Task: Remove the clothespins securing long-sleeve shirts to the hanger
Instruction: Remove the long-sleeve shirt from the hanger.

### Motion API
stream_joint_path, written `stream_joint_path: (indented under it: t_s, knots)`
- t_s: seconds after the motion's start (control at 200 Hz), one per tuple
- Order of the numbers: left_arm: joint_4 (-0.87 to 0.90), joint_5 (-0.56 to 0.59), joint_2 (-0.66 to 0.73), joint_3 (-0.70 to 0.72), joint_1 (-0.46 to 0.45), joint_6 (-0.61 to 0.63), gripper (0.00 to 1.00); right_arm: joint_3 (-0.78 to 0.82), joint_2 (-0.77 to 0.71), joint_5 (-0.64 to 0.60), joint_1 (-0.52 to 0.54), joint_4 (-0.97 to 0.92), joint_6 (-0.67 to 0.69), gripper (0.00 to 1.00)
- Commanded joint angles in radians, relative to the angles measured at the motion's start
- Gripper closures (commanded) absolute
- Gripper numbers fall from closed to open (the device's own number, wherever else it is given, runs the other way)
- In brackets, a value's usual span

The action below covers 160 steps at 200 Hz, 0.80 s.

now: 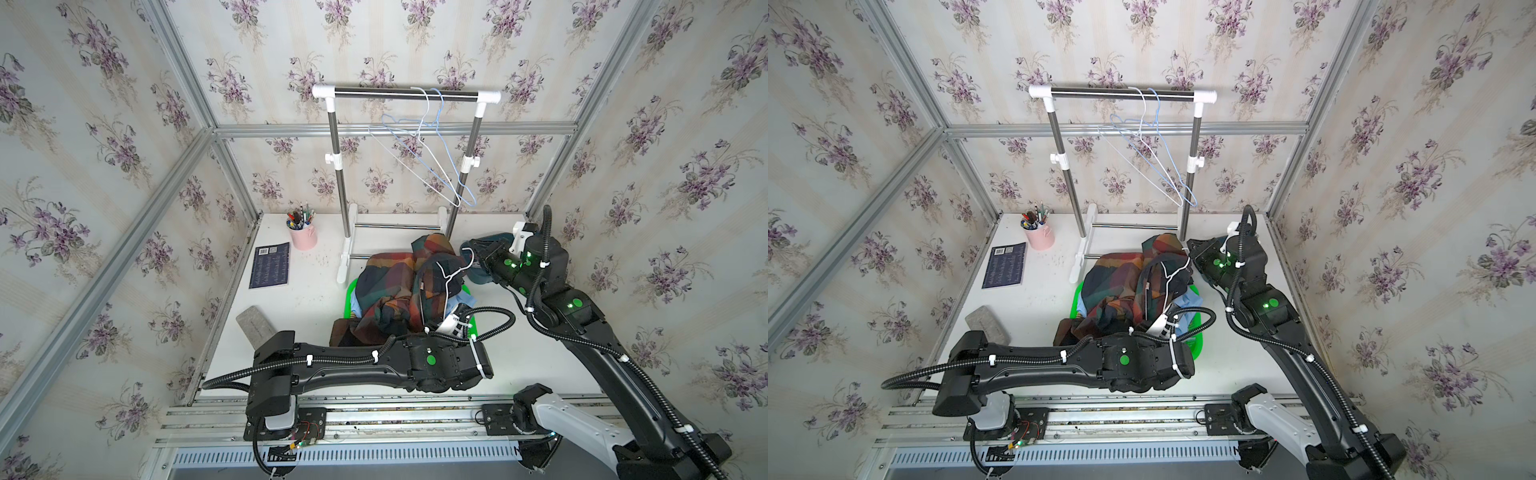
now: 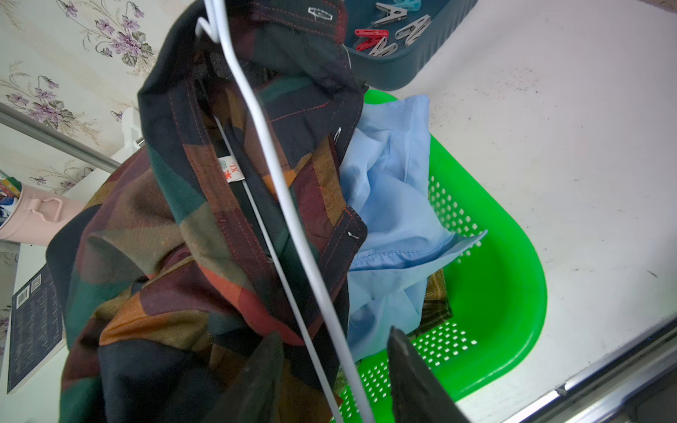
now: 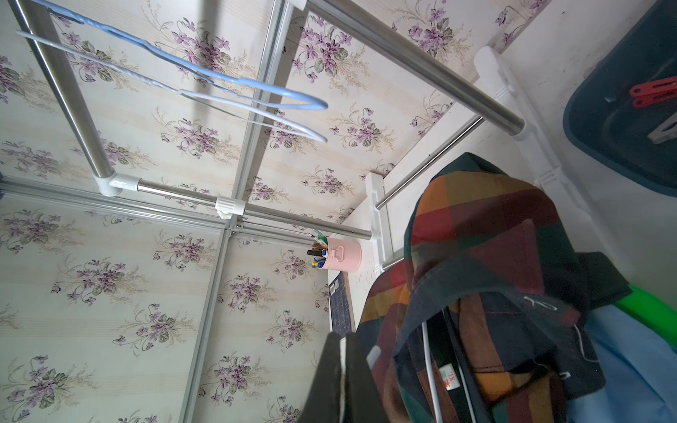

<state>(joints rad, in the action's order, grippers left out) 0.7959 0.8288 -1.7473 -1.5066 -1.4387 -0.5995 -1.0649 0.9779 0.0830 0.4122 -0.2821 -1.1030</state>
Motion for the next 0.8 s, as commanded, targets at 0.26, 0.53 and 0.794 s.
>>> stream_joint_path:
  t_s: [0.26, 0.53, 0.794]
  knots:
    - [0.024, 0.032, 0.102, 0.050, 0.019, -0.007, 1.00, 0.021, -0.019, 0.009, 0.002, 0.033, -0.008, 1.00]
    - [0.026, -0.027, 0.318, 0.126, 0.056, 0.141, 1.00, 0.059, -0.041, 0.040, 0.002, 0.040, 0.041, 0.48]
    - [0.086, -0.196, 0.571, 0.150, 0.131, 0.290, 1.00, -0.070, 0.033, -0.023, -0.007, -0.048, 0.275, 0.11]
